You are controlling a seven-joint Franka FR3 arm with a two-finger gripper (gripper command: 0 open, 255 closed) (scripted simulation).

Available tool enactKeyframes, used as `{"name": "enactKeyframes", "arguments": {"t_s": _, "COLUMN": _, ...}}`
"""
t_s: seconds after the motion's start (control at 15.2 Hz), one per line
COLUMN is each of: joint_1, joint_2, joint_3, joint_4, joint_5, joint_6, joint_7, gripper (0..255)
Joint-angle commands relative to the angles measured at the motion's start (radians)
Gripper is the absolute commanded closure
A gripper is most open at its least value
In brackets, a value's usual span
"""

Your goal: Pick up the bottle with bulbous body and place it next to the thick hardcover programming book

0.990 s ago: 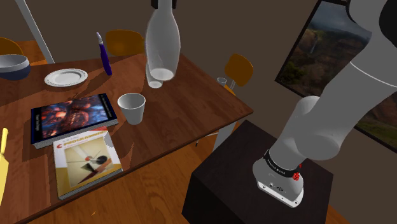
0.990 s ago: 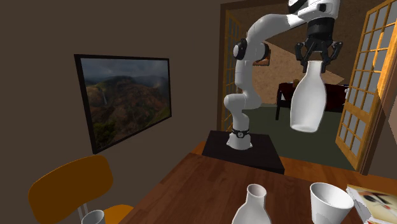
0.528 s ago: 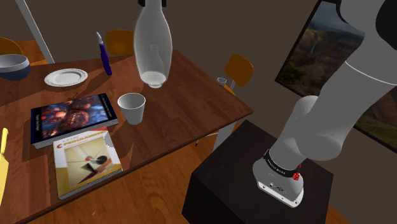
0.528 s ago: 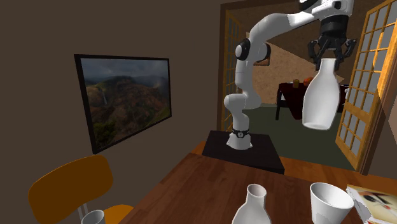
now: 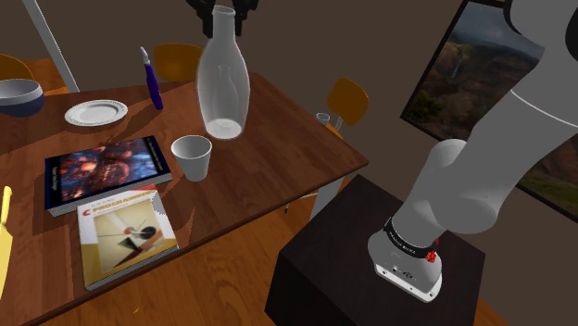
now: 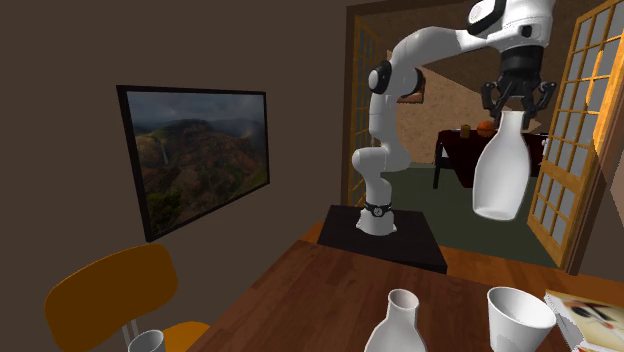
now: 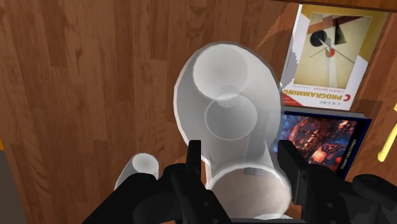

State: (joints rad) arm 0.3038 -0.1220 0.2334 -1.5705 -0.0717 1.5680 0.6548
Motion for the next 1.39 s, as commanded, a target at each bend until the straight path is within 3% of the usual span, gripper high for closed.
{"name": "enactKeyframes", "arguments": {"t_s": 0.0, "joint_1": -0.001, "joint_2": -0.014, "joint_3": -0.002, "joint_4": -0.042, "joint_5": 0.003, "joint_6": 0.03, "joint_7": -0.001, "gripper": 255}}
{"name": "enactKeyframes", "arguments": {"t_s": 1.32, "joint_1": 0.001, "joint_2": -0.069, "joint_3": -0.006, "joint_4": -0.374, "joint_5": 0.013, "joint_6": 0.307, "joint_7": 0.012, "gripper": 255}}
